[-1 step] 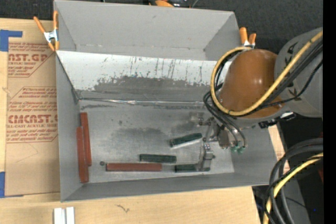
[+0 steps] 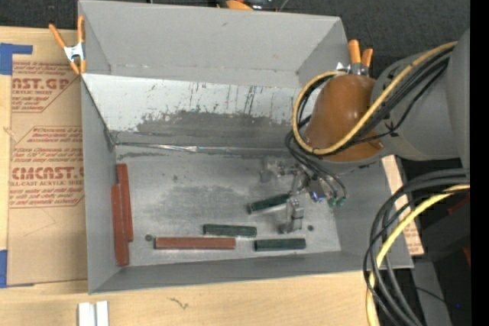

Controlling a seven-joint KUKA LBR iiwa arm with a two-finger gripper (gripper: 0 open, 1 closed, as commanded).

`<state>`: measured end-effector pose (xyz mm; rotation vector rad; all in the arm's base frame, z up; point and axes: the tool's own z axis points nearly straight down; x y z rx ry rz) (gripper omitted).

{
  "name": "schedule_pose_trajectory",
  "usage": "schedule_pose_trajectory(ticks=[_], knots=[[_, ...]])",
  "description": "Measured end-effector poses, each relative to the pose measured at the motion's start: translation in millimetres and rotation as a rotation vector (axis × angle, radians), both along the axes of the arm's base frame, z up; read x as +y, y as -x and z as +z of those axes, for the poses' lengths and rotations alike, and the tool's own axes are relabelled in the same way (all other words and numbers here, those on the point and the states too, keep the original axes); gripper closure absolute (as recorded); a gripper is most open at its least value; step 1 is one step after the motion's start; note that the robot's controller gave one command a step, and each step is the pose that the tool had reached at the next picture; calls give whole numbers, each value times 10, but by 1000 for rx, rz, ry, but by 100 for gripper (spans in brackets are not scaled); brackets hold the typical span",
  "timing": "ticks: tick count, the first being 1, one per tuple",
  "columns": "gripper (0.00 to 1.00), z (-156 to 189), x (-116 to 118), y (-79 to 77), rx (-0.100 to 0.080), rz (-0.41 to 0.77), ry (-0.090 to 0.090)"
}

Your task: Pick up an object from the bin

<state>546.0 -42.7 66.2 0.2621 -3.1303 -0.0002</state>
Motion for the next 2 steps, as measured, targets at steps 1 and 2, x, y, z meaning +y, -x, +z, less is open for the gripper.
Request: schedule_pose_trajectory(ticks=[1,2], knots=[[100,39,9,-1,-1,0,0],[100,1343,-411,-215,-8,434,3]])
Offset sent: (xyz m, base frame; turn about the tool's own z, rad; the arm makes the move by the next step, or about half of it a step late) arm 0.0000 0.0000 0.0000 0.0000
